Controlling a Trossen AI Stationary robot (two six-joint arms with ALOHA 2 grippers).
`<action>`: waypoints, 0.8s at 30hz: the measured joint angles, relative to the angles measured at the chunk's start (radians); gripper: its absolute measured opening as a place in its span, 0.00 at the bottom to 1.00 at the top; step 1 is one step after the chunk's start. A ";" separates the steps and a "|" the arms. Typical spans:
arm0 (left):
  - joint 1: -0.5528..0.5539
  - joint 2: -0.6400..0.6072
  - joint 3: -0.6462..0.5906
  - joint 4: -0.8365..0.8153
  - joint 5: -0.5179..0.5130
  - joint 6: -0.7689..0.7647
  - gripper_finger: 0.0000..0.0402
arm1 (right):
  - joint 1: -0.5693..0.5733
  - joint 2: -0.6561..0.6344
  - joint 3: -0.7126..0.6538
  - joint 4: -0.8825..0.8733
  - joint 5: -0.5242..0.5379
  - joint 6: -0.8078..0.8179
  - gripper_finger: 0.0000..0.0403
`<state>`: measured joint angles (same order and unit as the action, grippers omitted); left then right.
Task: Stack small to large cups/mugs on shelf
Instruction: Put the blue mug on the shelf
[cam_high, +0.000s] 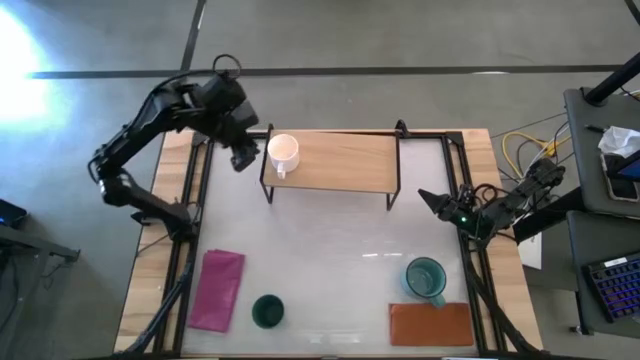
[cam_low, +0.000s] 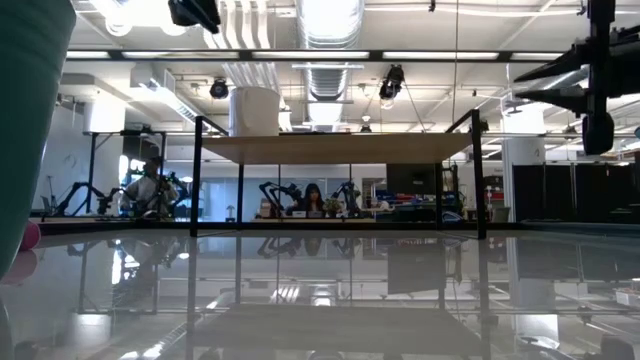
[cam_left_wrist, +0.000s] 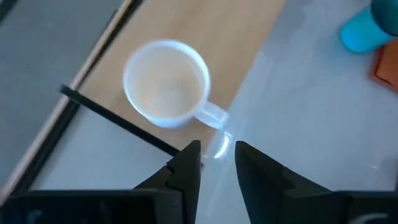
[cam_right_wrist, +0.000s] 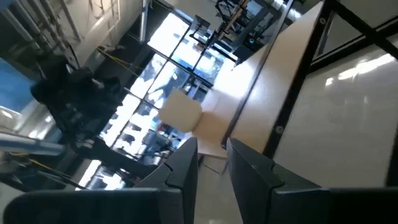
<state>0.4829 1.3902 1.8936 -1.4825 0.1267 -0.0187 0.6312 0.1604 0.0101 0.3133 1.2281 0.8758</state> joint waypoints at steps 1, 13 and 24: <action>-0.010 -0.019 -0.022 0.001 0.000 -0.004 0.21 | 0.000 0.001 0.000 0.035 -0.016 -0.019 0.20; -0.088 -0.182 -0.319 0.201 0.000 -0.105 0.21 | -0.003 0.249 0.364 0.275 -0.212 -0.703 0.21; -0.088 -0.268 -0.366 0.235 -0.002 -0.133 0.21 | -0.010 0.547 0.783 0.244 -0.188 -0.974 0.18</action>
<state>0.3954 1.1221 1.5272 -1.2475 0.1246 -0.1520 0.6209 0.7072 0.7934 0.5571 1.0403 -0.0984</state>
